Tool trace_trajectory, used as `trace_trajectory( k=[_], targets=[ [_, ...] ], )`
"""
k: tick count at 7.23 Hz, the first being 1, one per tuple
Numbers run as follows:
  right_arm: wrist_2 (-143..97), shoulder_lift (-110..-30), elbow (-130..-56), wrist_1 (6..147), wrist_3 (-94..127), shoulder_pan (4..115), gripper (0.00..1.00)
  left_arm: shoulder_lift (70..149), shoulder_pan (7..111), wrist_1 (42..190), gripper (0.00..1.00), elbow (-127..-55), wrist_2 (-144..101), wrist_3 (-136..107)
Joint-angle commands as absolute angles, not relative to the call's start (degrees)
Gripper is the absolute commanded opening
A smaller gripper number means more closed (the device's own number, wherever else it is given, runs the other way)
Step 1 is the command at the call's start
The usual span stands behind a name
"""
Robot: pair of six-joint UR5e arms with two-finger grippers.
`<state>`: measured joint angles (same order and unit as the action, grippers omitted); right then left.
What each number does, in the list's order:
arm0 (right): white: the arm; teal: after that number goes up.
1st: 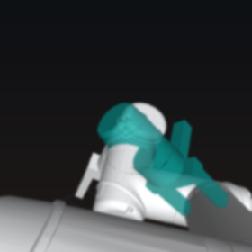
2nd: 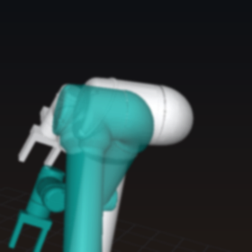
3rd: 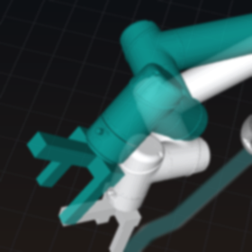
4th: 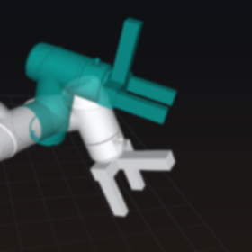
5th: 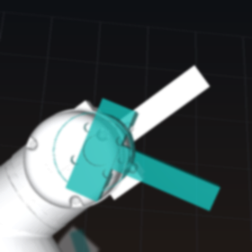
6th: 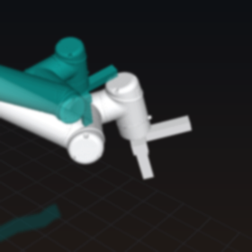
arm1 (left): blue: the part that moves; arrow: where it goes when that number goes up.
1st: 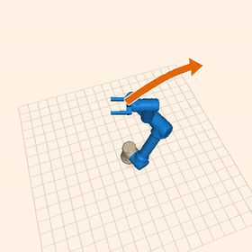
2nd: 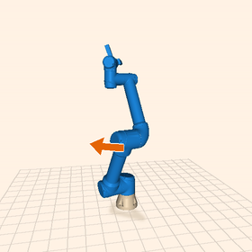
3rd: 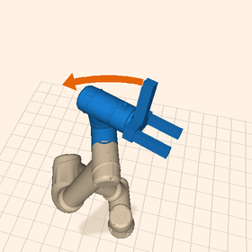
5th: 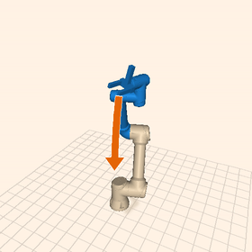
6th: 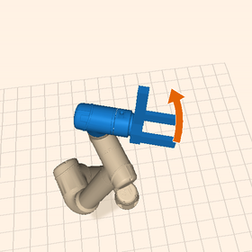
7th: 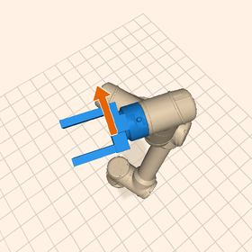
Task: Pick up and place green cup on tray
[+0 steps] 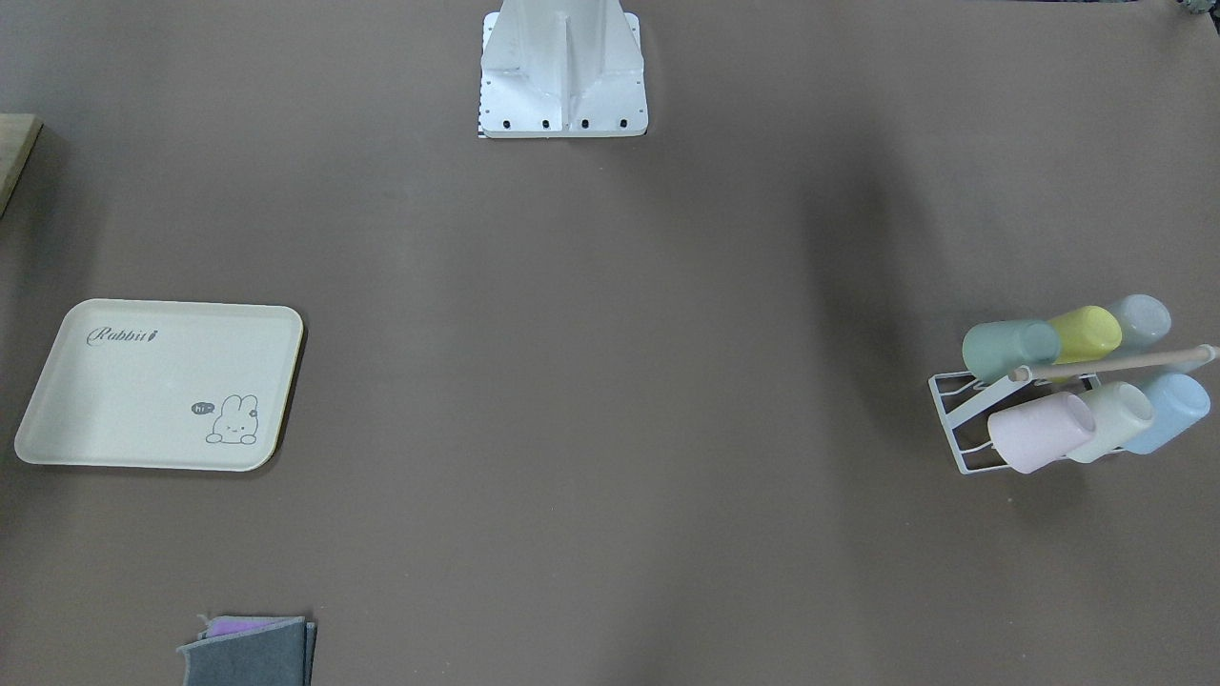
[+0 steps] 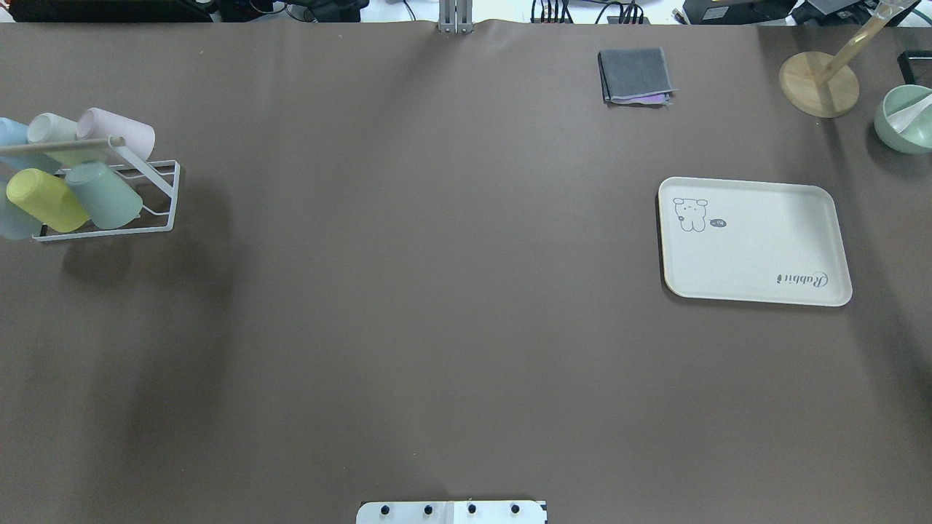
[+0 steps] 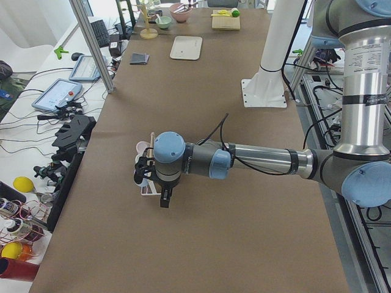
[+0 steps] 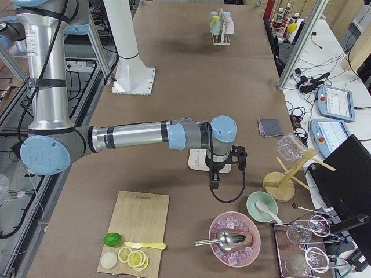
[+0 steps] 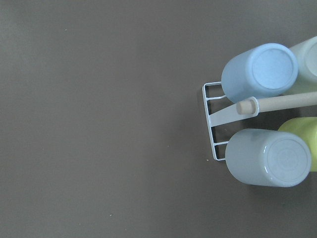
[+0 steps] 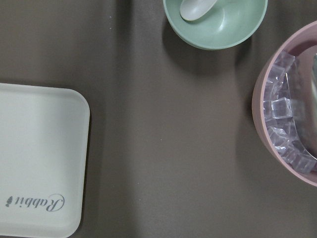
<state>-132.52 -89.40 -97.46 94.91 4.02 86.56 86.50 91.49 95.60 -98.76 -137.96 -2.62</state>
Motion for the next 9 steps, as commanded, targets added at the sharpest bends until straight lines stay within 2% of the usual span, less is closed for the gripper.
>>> trace_trajectory(
  k=[1, 7, 9],
  targets=[
    [-132.45, -88.52, -95.46, 94.57, 4.92, 86.14, 1.00, 87.18, 91.49, 95.71, 0.99, -99.92, -138.34, 0.59],
    [-133.06, -87.71, -96.33, 94.31, 4.75, 85.96, 1.00, 90.79, 91.41, 100.52, 0.99, -101.25, -131.34, 1.40],
    [-133.77, -88.33, -95.89, 94.31, -1.71, 86.13, 1.00, 92.10, 90.97, 102.48, 0.99, -101.42, -130.96, 0.88]
  ],
)
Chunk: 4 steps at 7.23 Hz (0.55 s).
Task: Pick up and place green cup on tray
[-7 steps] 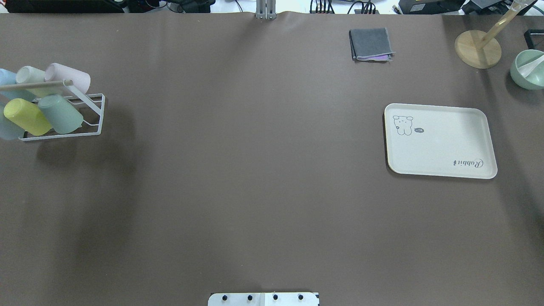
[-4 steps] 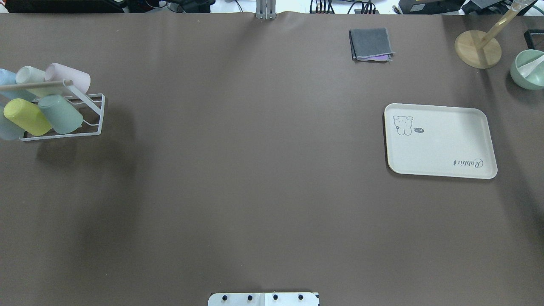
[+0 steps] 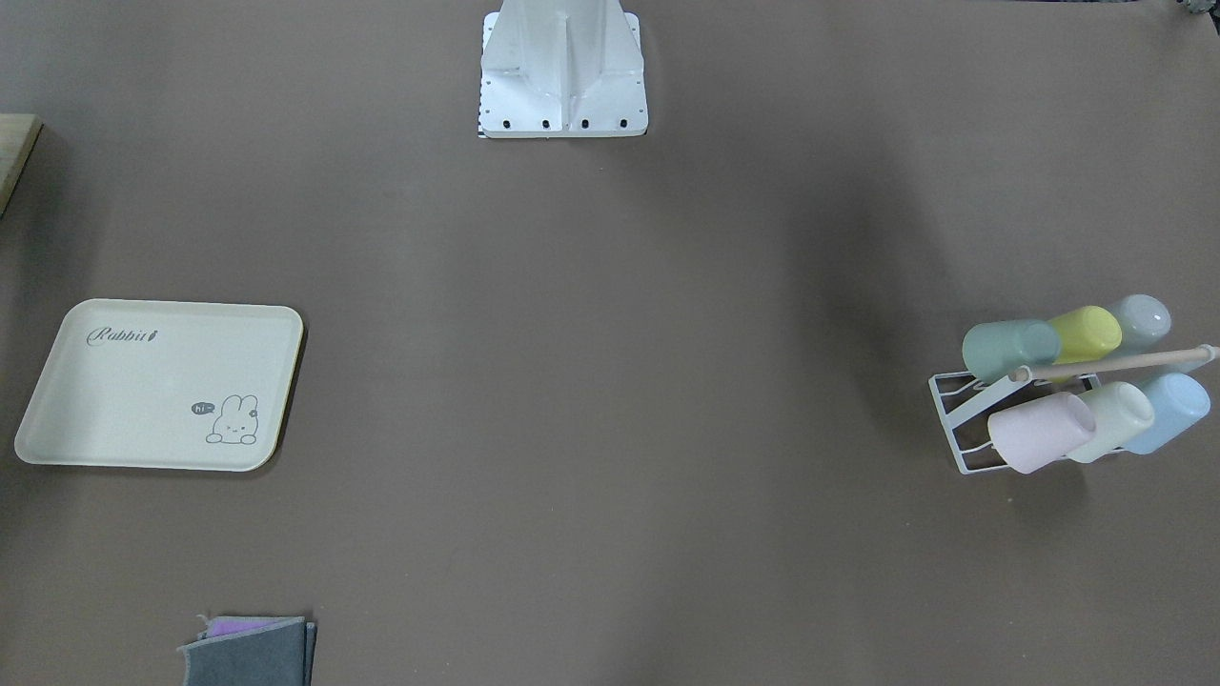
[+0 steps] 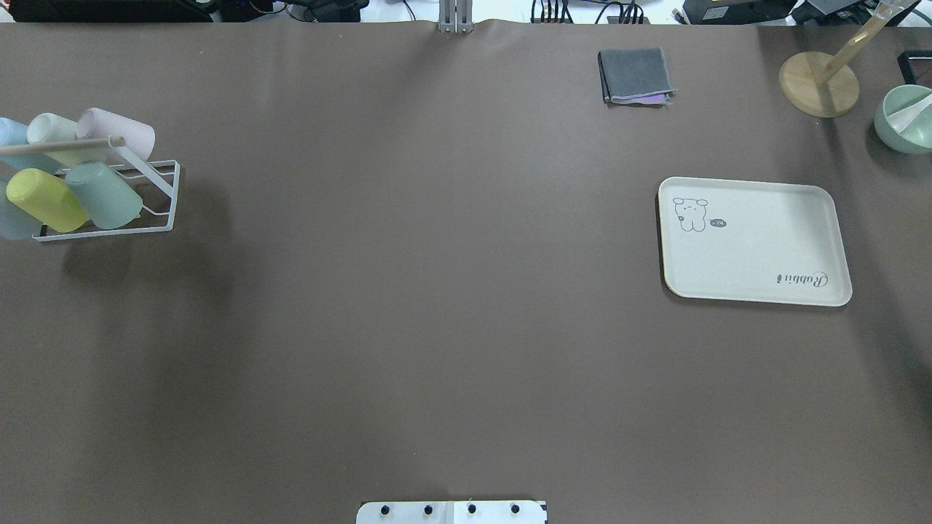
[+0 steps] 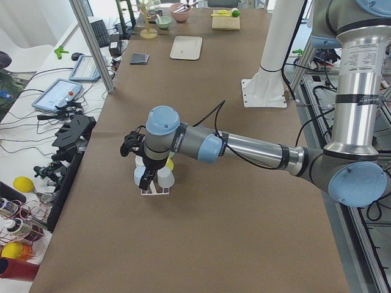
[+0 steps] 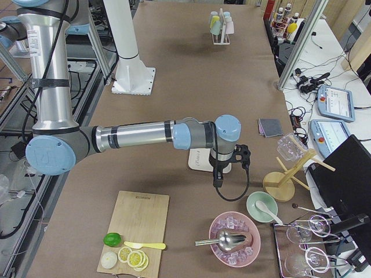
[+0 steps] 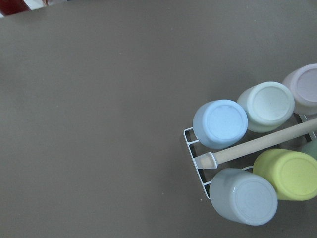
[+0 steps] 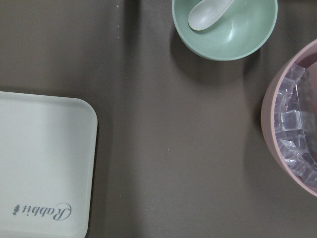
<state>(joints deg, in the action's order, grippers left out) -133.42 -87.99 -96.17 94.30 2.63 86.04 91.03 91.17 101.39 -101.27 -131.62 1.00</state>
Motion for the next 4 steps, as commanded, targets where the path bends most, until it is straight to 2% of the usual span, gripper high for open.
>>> trace_trajectory(
  k=[1, 4],
  targets=[
    [-133.60, -88.59, -95.37, 94.39, -5.76, 86.22, 1.00, 94.63, 89.57, 102.13, 0.99, -101.43, -130.87, 1.14],
    [-133.33, -88.16, -95.36, 94.39, -5.54, 86.22, 1.00, 97.99, 80.81, 98.37, 0.98, -106.67, -126.60, 1.32]
  ],
)
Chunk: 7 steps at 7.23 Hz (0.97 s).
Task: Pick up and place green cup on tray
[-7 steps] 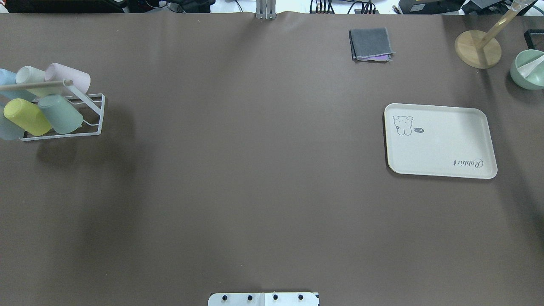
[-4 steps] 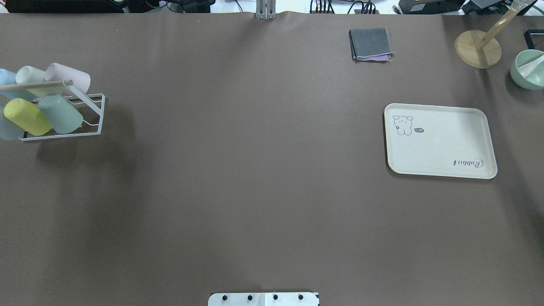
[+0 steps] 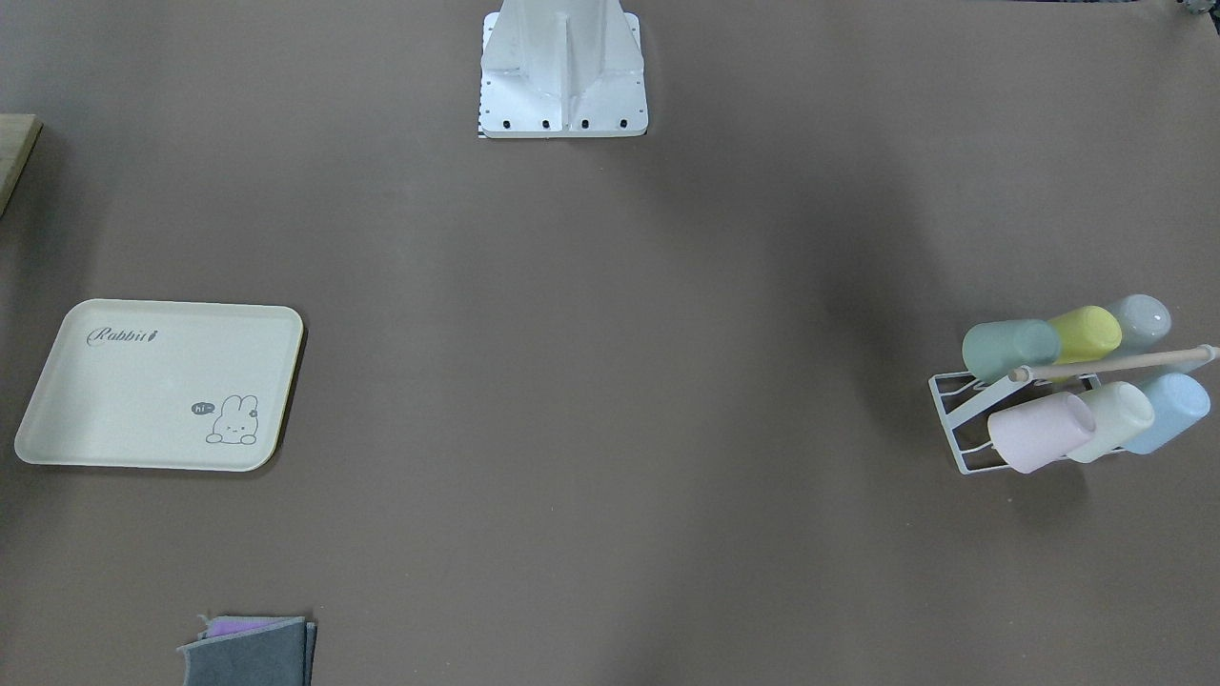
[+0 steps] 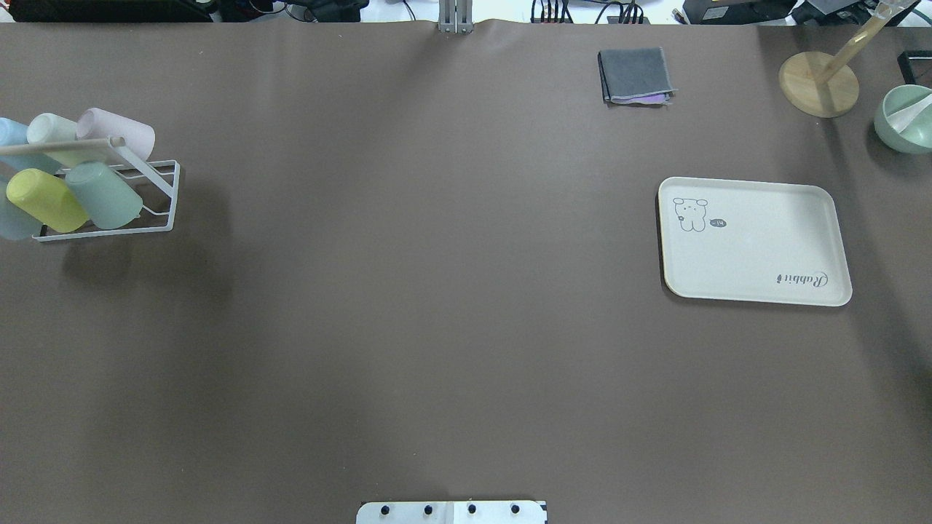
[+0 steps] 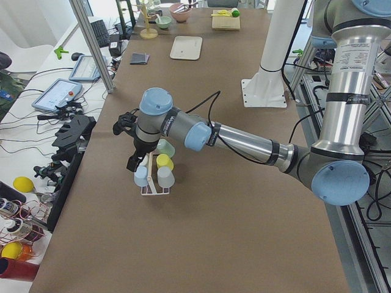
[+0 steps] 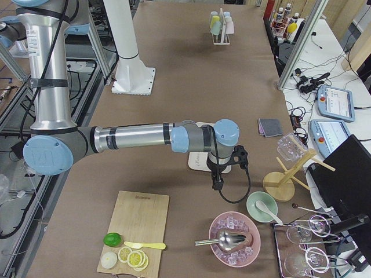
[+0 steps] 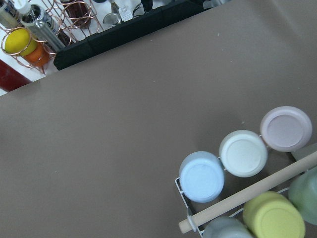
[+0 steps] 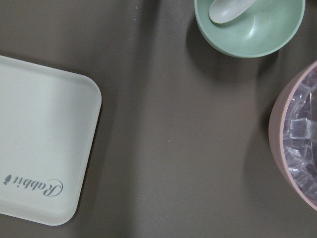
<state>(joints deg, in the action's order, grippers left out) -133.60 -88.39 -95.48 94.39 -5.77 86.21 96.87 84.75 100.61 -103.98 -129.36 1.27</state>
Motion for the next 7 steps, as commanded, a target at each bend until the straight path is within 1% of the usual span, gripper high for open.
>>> trace_trajectory(
  k=[1, 2, 4, 5, 7],
  targets=[
    [-133.07, -87.89, -95.45, 94.57, -5.28, 86.13, 1.00, 97.91, 76.68, 96.00, 0.98, -109.66, -120.47, 1.41],
    [-132.63, -87.63, -94.84, 94.40, -3.19, 85.00, 1.00, 98.00, 74.38, 94.06, 0.98, -110.30, -117.54, 2.97],
    [-130.18, -83.95, -94.75, 94.31, 8.22, 79.14, 1.00, 97.74, 71.12, 88.54, 0.98, -112.84, -109.99, 9.11],
    [-128.69, -82.37, -93.27, 94.31, 10.26, 76.40, 1.00, 97.82, 69.19, 84.85, 0.98, -114.16, -107.17, 11.05],
    [-128.85, -76.41, -85.82, 94.31, 15.37, 72.35, 1.00, 97.82, 63.57, 77.47, 0.98, -117.06, -99.71, 11.51]
  ],
)
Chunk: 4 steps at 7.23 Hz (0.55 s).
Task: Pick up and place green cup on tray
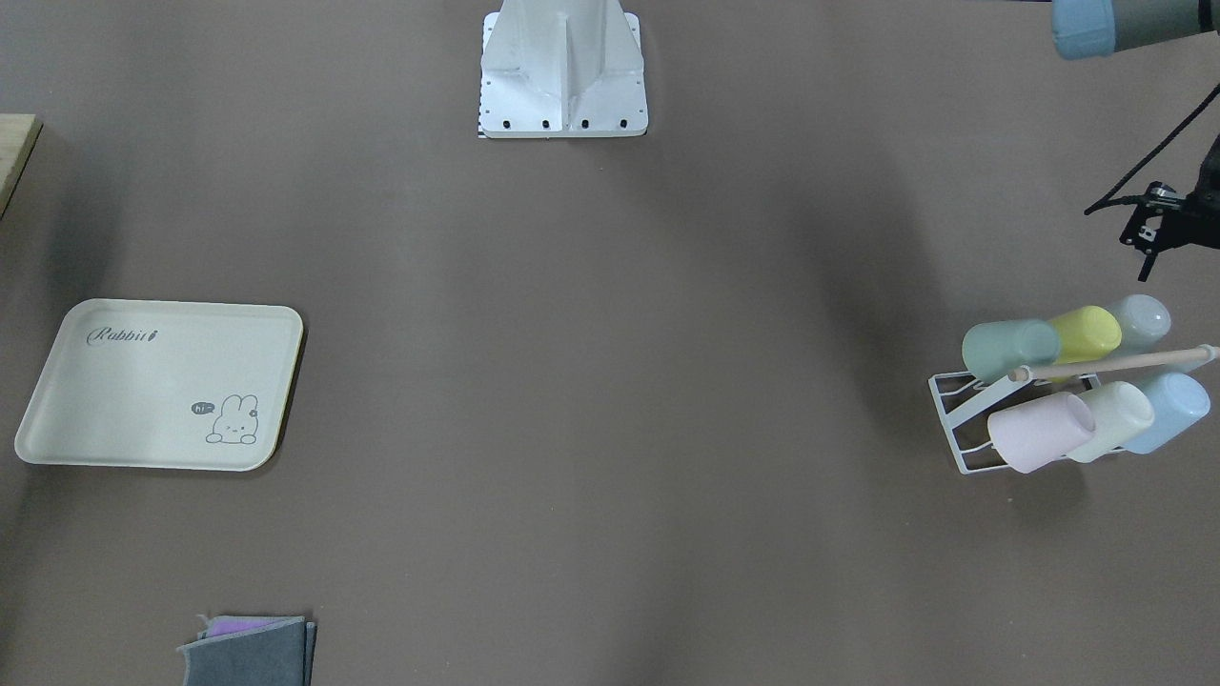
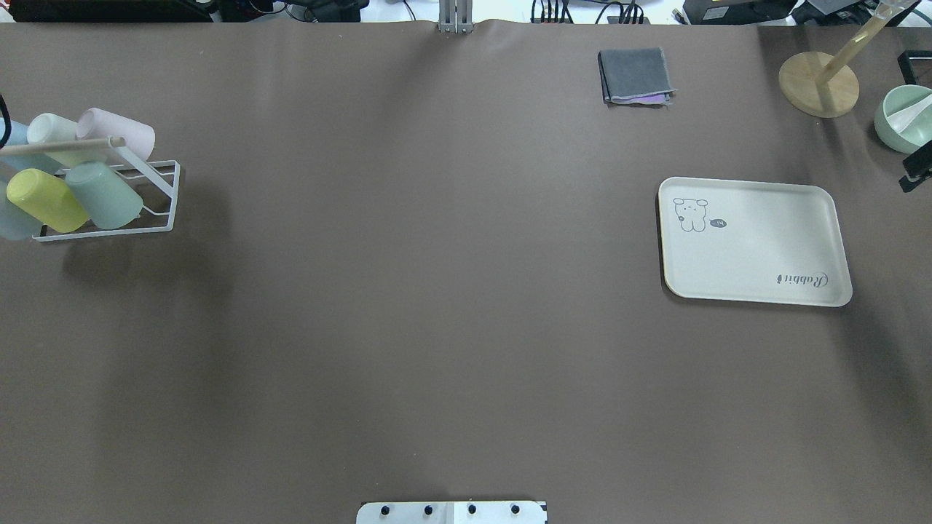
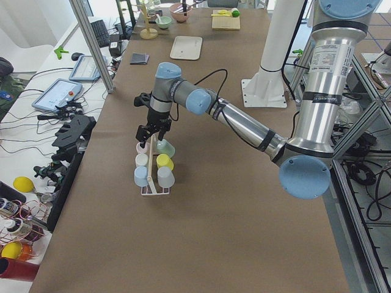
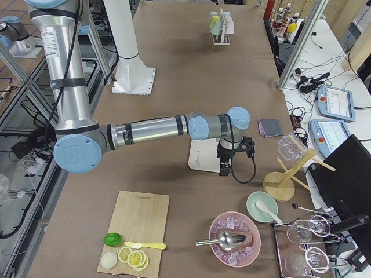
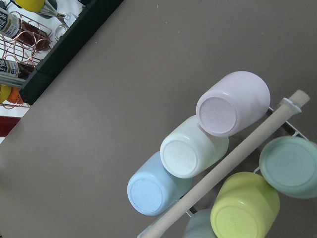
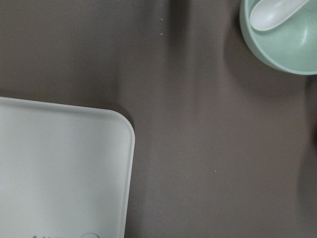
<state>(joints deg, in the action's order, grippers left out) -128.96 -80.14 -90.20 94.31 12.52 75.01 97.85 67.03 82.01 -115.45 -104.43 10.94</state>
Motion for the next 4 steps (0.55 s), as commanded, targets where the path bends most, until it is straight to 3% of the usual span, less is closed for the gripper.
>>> trace_trajectory(
  k=[1, 4],
  targets=[
    [-129.20, -74.11, -82.91, 94.31, 16.34, 71.38, 1.00, 97.91, 62.59, 75.34, 0.98, -117.42, -99.32, 11.51],
    [-131.48, -75.40, -77.09, 74.60, 36.30, 69.88, 1.00, 97.91, 54.77, 67.77, 0.98, -118.65, -89.31, 11.51]
  ],
)
